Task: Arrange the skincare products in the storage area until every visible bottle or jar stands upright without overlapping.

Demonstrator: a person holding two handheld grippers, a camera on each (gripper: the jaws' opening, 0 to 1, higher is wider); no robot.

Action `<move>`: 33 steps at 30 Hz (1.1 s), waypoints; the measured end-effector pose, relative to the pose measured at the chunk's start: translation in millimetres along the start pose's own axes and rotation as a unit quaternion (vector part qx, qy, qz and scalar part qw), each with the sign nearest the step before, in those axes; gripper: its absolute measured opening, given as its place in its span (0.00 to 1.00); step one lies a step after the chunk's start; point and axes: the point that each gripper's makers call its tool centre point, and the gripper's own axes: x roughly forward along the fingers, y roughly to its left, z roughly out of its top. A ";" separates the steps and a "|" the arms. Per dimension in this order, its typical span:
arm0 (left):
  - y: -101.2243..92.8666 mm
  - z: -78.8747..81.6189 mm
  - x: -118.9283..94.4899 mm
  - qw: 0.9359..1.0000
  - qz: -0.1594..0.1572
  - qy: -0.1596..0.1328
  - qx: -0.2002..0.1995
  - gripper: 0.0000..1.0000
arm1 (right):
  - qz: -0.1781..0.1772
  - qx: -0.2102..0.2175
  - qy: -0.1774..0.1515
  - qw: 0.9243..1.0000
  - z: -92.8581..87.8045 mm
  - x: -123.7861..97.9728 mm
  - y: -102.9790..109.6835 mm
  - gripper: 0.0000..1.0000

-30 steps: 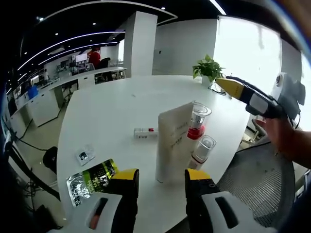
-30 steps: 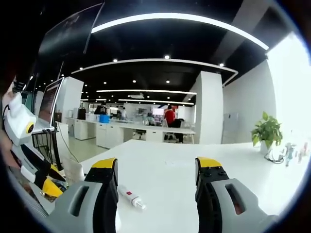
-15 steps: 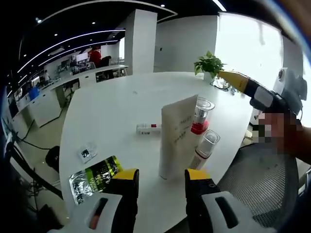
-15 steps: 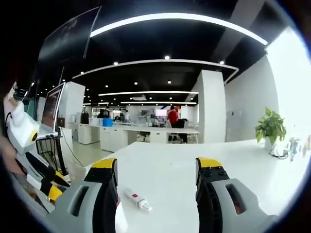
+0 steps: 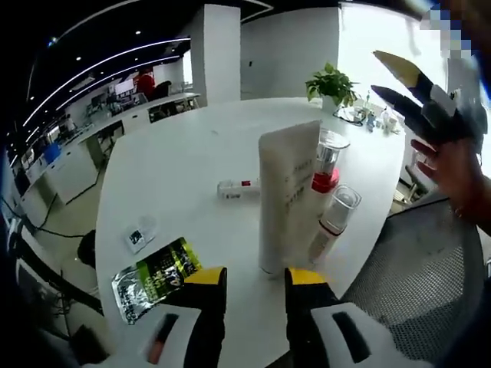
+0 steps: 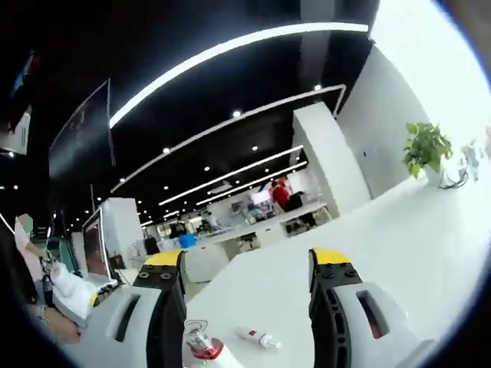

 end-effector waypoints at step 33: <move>-29.3 -0.2 37.7 0.997 -0.053 0.017 0.053 0.20 | 0.085 0.008 0.071 0.994 -22.7 15.3 -1.7 0.52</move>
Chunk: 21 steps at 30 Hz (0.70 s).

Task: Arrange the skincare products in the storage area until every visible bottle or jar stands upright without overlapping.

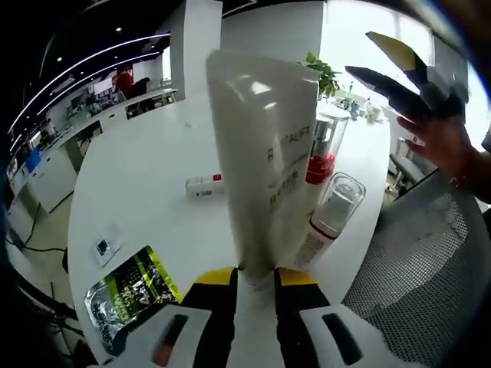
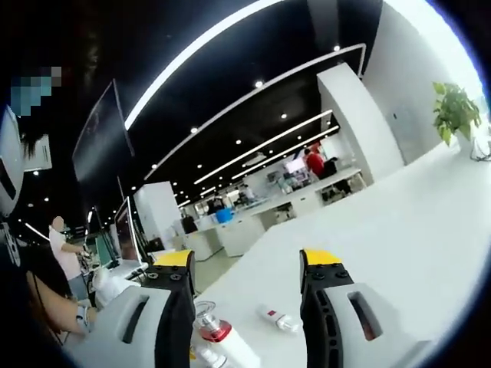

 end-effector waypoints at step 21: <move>23.4 2.4 -27.5 0.998 0.022 -0.020 -0.062 0.30 | 0.002 -0.152 0.185 0.971 -48.3 45.1 -49.5 0.32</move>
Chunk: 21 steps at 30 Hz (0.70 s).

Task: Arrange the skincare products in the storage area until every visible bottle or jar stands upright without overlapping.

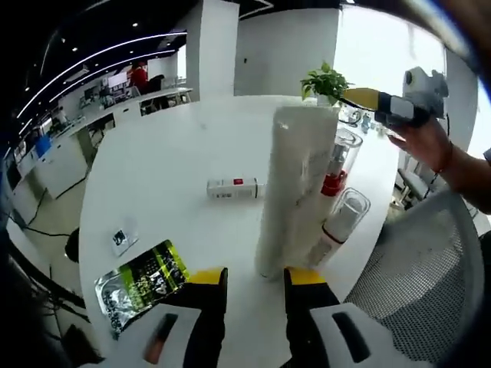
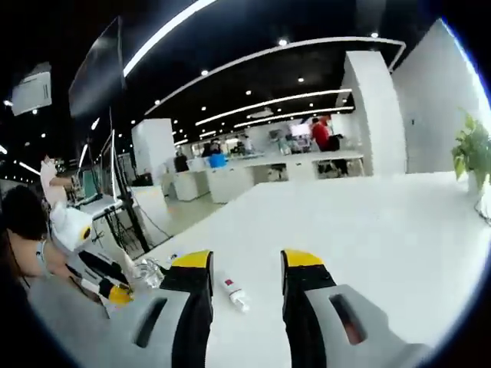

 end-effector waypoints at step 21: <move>-14.7 -15.9 -8.8 0.998 0.003 0.030 0.051 0.33 | 0.119 -0.120 0.231 0.958 -110.5 103.0 28.0 0.34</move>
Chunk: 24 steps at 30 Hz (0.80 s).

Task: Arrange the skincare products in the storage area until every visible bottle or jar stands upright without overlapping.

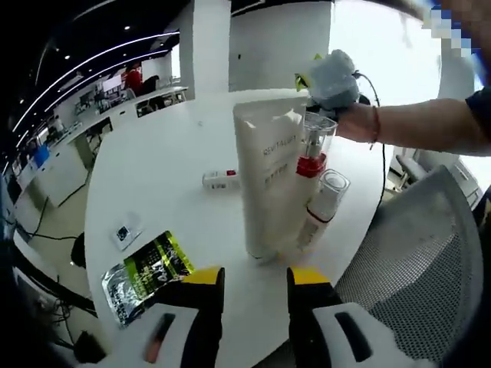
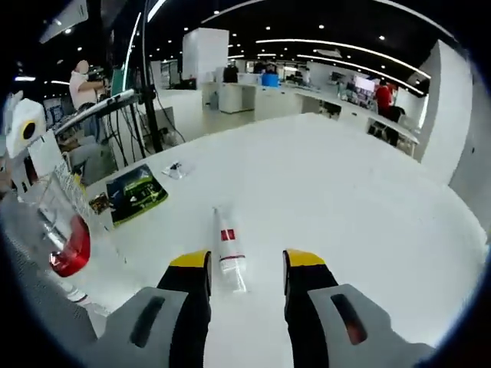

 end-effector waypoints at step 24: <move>13.5 -4.4 0.0 1.000 0.024 0.016 0.005 0.30 | 0.023 -0.024 0.064 0.997 -24.7 43.6 9.0 0.19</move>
